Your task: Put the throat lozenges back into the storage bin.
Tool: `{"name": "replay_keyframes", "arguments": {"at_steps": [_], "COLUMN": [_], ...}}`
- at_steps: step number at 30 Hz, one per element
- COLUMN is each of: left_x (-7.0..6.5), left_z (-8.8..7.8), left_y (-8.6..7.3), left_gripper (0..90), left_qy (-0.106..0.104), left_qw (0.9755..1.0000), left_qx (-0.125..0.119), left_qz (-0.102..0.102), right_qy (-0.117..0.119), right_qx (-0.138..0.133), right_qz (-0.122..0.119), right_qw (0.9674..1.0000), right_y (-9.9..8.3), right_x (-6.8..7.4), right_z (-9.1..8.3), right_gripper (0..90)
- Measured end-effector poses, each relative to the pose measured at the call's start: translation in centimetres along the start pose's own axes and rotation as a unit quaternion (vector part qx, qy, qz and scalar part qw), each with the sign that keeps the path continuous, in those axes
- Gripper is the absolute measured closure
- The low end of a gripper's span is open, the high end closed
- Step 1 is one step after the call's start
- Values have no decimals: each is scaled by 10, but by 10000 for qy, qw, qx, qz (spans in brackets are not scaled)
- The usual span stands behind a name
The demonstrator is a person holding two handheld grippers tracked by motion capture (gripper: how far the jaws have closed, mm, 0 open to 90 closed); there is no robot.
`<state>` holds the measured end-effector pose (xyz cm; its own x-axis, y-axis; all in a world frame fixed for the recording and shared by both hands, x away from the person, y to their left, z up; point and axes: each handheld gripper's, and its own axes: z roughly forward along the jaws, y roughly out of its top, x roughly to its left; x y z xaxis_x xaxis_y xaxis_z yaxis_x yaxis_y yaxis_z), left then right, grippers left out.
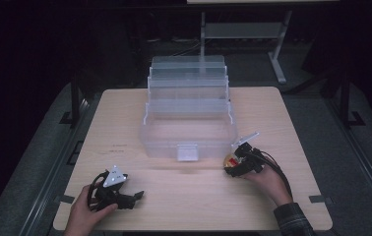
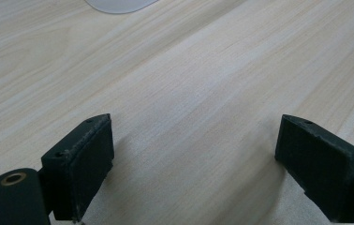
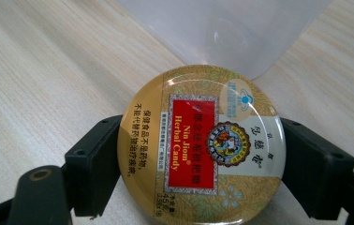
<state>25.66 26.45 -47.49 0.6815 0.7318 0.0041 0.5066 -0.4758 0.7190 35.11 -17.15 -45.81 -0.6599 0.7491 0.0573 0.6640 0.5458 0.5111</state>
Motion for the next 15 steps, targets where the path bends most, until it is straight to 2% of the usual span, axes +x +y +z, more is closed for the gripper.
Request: {"name": "replay_keyframes", "arguments": {"at_steps": [6, 15], "left_x": [0, 0], "left_z": [0, 0], "left_y": [0, 0], "left_gripper": [109, 109], "left_qy": [-1, 0], "left_qw": [10000, 10000], "left_qx": [-1, 1], "left_qz": [-3, 0], "right_qy": [47, 15], "right_qx": [41, -48], "right_qz": [16, -30], "right_qw": [10000, 10000], "right_y": [1, 1], "right_x": [-1, -1], "right_z": [-2, -10], "right_gripper": [199, 199]}}
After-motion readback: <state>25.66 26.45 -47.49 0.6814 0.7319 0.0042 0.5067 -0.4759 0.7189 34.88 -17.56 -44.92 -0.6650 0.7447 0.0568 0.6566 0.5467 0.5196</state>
